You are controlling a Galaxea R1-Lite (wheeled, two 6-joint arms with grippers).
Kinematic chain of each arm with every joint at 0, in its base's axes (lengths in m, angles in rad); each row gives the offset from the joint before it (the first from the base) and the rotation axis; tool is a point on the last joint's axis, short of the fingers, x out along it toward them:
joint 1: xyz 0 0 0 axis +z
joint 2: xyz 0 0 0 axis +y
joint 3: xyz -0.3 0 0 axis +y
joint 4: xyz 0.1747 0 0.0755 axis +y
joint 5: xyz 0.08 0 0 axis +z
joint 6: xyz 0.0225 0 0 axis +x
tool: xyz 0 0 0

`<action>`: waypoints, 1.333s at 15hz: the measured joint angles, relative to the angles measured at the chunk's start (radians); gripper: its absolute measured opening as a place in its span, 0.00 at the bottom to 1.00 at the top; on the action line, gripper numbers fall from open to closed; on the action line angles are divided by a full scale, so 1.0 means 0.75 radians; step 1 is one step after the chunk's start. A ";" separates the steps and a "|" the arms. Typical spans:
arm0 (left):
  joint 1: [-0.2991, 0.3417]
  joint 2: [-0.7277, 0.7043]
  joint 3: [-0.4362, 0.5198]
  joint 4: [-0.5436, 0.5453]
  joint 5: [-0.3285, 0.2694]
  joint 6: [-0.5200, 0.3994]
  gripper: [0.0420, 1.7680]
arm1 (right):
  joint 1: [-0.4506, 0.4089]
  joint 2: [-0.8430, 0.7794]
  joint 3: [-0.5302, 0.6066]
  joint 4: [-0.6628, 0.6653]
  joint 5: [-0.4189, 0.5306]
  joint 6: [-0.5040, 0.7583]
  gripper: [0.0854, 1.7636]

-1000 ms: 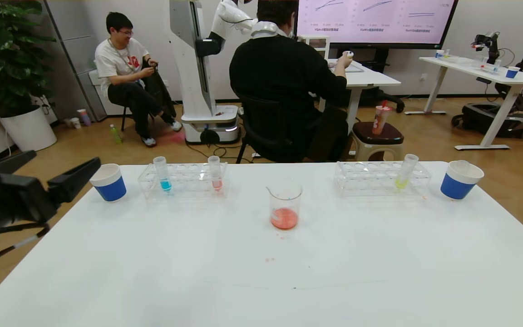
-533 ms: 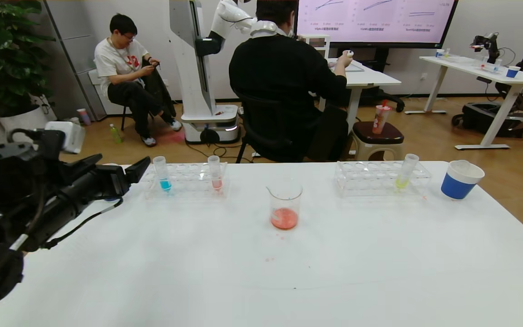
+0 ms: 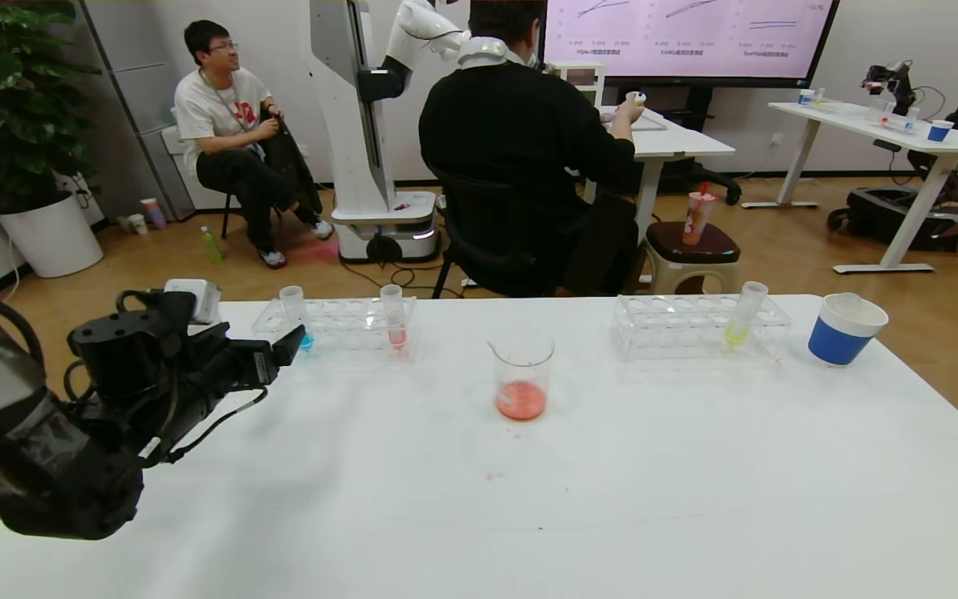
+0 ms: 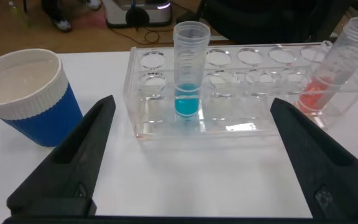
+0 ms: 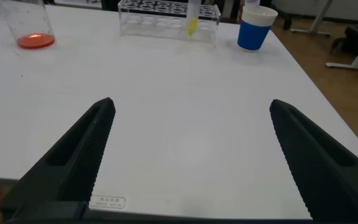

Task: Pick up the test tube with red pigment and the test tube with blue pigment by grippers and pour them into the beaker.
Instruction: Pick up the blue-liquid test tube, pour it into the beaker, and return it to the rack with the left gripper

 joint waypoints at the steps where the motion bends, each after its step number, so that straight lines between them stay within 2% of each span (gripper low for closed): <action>1: 0.001 0.029 -0.022 -0.002 0.001 0.000 0.98 | 0.000 0.000 0.000 0.000 0.000 0.000 0.98; 5: -0.001 0.139 -0.203 0.006 0.059 -0.007 0.98 | 0.000 0.000 0.000 0.000 0.000 -0.001 0.98; 12: -0.010 0.347 -0.566 0.095 0.066 -0.007 0.98 | 0.000 0.000 0.000 0.000 0.000 0.000 0.98; 15: -0.003 0.390 -0.635 0.113 0.066 -0.006 0.98 | 0.000 0.000 0.000 0.000 0.000 0.000 0.98; 20: -0.003 0.416 -0.671 0.110 0.066 -0.007 0.98 | 0.000 0.000 0.000 0.000 0.000 0.000 0.98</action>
